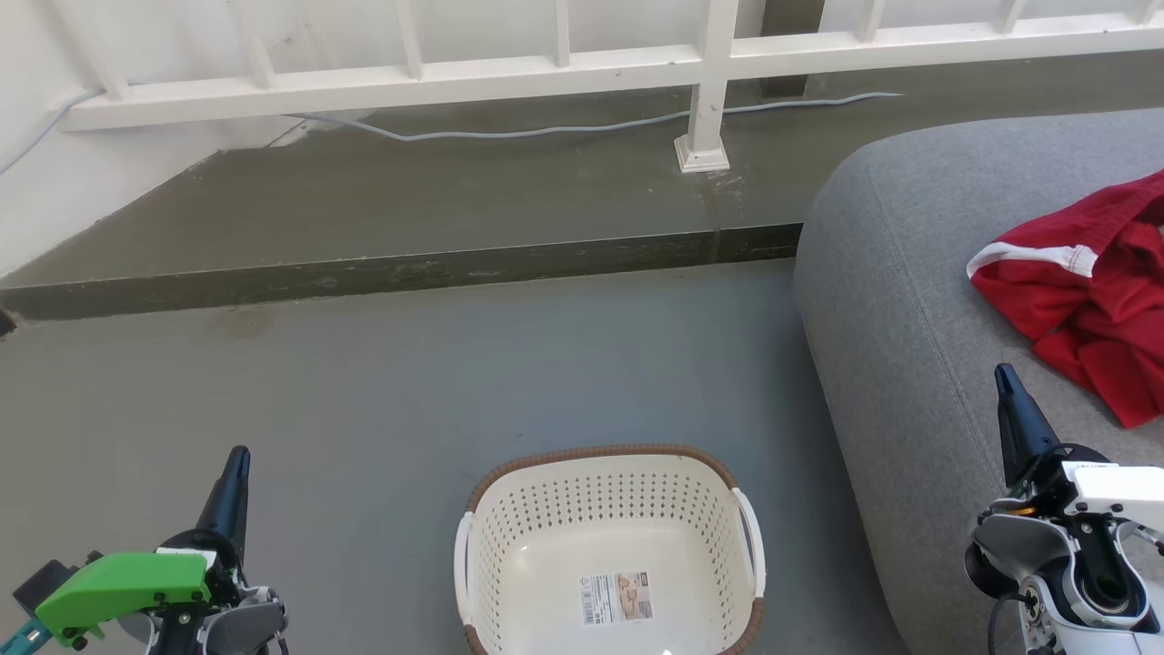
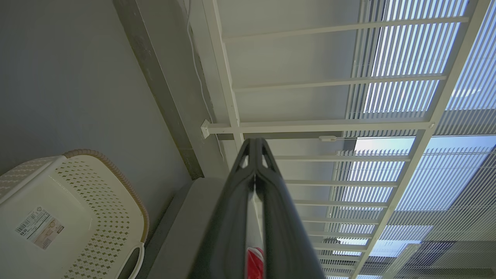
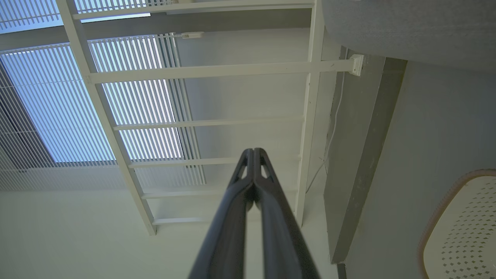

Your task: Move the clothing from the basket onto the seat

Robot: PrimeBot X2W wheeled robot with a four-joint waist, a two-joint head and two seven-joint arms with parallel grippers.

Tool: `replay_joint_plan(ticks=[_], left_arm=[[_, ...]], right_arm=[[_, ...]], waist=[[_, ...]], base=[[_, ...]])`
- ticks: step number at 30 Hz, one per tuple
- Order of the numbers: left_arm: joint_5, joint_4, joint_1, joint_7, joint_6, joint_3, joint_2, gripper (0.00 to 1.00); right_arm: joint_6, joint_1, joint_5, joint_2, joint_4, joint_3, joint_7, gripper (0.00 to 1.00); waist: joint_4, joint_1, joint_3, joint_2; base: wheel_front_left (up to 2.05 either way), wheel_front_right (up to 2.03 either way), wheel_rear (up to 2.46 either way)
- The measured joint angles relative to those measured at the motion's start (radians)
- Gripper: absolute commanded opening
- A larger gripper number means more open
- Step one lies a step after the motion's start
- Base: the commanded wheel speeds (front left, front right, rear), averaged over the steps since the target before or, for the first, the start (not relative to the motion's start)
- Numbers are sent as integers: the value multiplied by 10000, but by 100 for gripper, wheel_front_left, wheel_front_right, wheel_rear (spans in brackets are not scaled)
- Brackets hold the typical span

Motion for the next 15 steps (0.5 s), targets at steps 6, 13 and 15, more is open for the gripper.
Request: replay_joint_plan(ticks=[6, 13, 15], left_arm=[[0, 36, -4, 2, 0, 8, 0, 0], [0, 50, -9, 2, -10, 25, -2, 0], [0, 56, -11, 2, -10, 33, -2, 0]], right_arm=[[0, 0, 0, 2, 0, -6, 0, 0], [0, -1, 0, 2, 0, -8, 0, 0], [0, -1, 0, 2, 0, -10, 0, 0]], waist=[[0, 0, 0, 0], [0, 0, 0, 0], [0, 0, 0, 0]], base=[[0, 0, 0], [0, 0, 0], [0, 0, 0]])
